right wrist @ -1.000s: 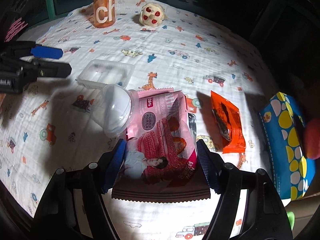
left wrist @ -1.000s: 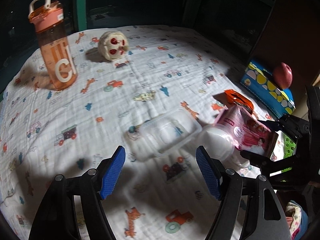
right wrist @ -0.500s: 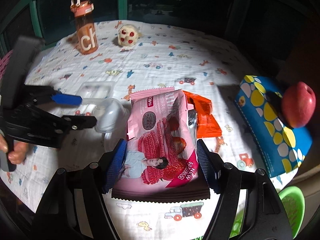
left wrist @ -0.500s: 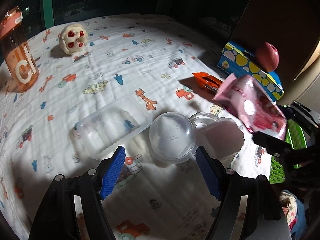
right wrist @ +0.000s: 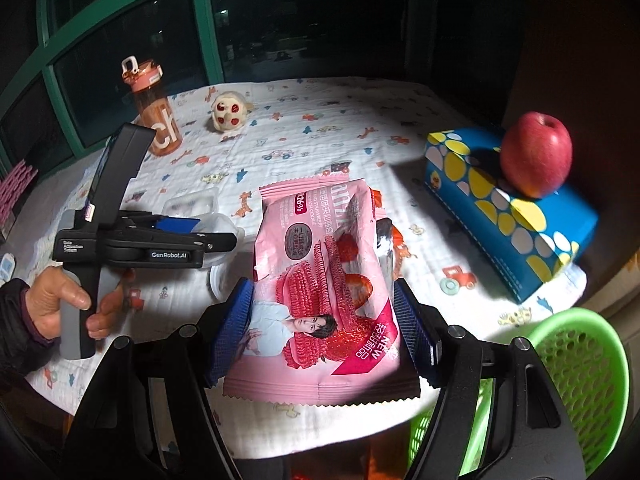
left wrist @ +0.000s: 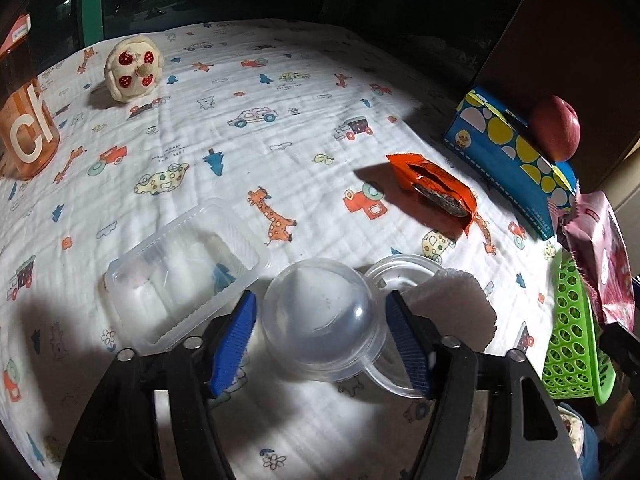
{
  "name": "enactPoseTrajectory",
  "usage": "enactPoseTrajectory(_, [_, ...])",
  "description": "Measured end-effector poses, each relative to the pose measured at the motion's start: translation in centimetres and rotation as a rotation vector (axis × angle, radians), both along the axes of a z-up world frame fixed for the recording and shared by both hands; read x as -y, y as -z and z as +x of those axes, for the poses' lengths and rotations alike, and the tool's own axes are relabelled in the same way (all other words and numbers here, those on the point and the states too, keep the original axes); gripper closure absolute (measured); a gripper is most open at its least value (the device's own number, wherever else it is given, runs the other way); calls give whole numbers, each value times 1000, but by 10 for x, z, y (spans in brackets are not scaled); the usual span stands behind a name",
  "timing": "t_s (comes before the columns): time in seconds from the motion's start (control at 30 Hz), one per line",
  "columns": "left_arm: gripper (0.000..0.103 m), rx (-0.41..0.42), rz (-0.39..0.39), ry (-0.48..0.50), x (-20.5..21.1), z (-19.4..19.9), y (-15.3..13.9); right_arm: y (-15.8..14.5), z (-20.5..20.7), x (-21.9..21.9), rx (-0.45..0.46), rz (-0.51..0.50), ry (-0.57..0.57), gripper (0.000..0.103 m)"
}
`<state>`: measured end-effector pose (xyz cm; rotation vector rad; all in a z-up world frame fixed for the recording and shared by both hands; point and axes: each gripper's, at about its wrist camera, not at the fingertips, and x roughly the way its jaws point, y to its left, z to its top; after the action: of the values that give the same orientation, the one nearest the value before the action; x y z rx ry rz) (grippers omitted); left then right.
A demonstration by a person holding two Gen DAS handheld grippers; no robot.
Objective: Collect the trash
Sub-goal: 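Carry the wrapper and bowl over the basket and open both tools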
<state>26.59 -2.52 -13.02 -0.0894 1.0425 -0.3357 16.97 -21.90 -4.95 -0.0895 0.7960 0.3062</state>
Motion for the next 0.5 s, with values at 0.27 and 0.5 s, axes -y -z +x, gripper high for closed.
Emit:
enactPoseTrajectory(0.27, [46,36,29,1,1,-12,-12,1,-19,27,5,50,87,33])
enactPoseTrajectory(0.5, [46,112,20,26,4,-35,-48,2,-41,57,13,76,172,33])
